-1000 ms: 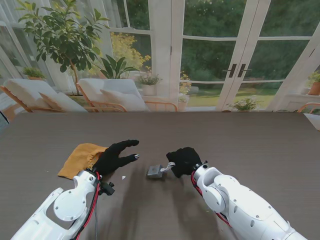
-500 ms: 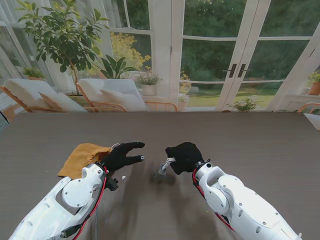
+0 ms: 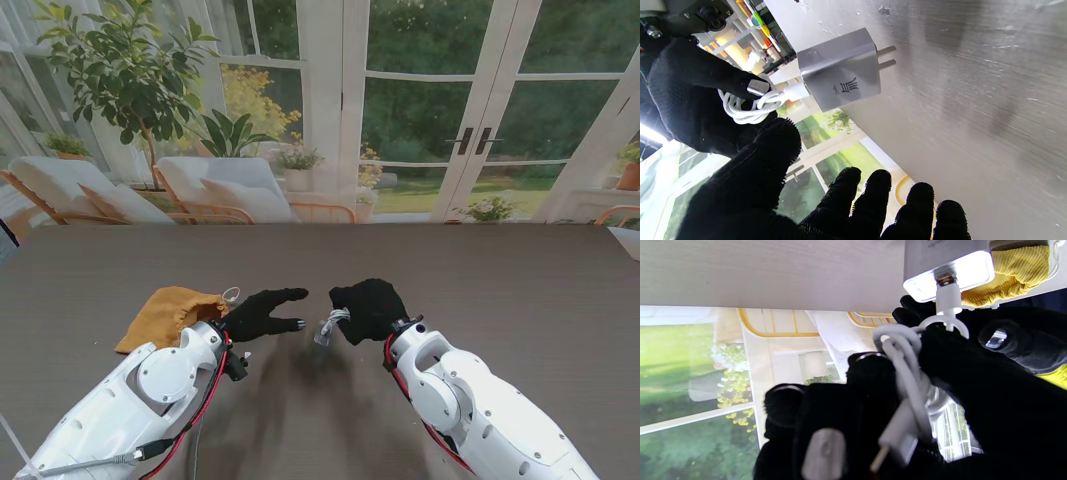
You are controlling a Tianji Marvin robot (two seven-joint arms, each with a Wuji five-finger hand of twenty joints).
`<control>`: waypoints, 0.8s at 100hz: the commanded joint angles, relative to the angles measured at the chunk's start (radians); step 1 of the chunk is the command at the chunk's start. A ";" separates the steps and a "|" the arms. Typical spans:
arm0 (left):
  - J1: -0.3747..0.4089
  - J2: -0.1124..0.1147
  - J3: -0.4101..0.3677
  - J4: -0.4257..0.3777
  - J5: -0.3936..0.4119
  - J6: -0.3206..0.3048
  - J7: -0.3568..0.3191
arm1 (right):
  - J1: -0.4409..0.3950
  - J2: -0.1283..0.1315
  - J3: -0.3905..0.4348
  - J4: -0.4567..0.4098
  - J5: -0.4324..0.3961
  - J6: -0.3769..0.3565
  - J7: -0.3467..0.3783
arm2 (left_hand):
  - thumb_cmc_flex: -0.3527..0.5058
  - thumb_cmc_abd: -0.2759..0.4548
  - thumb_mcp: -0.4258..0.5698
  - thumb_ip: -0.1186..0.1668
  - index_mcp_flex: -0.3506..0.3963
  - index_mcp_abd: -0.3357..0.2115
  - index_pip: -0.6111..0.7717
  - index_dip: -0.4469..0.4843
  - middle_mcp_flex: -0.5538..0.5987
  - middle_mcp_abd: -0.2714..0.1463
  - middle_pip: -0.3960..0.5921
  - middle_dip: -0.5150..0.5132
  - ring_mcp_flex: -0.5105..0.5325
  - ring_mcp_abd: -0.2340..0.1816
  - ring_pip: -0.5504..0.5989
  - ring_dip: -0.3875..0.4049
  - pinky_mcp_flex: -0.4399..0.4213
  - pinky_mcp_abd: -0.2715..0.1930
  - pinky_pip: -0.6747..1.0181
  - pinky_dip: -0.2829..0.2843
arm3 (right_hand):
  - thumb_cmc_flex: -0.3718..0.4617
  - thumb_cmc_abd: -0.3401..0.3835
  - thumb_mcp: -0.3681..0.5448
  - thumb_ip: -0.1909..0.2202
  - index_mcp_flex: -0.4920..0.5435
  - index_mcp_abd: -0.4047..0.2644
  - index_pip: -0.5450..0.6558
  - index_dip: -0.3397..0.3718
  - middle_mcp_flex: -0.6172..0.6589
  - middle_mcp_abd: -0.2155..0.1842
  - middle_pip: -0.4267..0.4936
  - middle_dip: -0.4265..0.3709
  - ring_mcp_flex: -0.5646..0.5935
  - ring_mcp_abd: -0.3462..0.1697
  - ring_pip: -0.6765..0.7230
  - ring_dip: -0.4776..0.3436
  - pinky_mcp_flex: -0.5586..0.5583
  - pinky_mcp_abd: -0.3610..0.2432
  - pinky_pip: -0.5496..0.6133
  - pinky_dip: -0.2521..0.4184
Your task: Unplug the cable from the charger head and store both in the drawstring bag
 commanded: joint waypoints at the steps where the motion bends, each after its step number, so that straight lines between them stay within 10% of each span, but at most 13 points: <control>1: -0.012 -0.007 0.007 0.003 -0.005 -0.009 -0.027 | -0.002 -0.004 0.000 -0.022 -0.003 0.006 0.016 | -0.037 -0.040 0.008 0.017 -0.027 -0.030 -0.016 -0.011 -0.036 -0.031 -0.015 -0.012 -0.035 -0.027 -0.019 -0.011 -0.025 -0.048 -0.023 0.007 | 0.091 0.003 0.186 0.037 0.060 -0.065 0.112 0.064 0.098 0.064 0.064 -0.007 0.011 -0.231 0.044 0.012 0.506 -0.054 0.111 0.059; 80: -0.123 -0.019 0.127 0.111 -0.037 -0.138 -0.044 | -0.007 -0.018 0.008 -0.114 0.051 0.086 0.057 | -0.092 -0.143 0.067 0.007 -0.029 -0.137 0.013 -0.036 -0.004 -0.095 0.014 -0.016 -0.006 -0.046 -0.003 -0.020 -0.009 -0.049 -0.028 -0.009 | 0.096 -0.004 0.187 0.040 0.064 -0.051 0.104 0.066 0.098 0.075 0.064 -0.011 0.011 -0.220 0.049 0.015 0.507 -0.049 0.120 0.062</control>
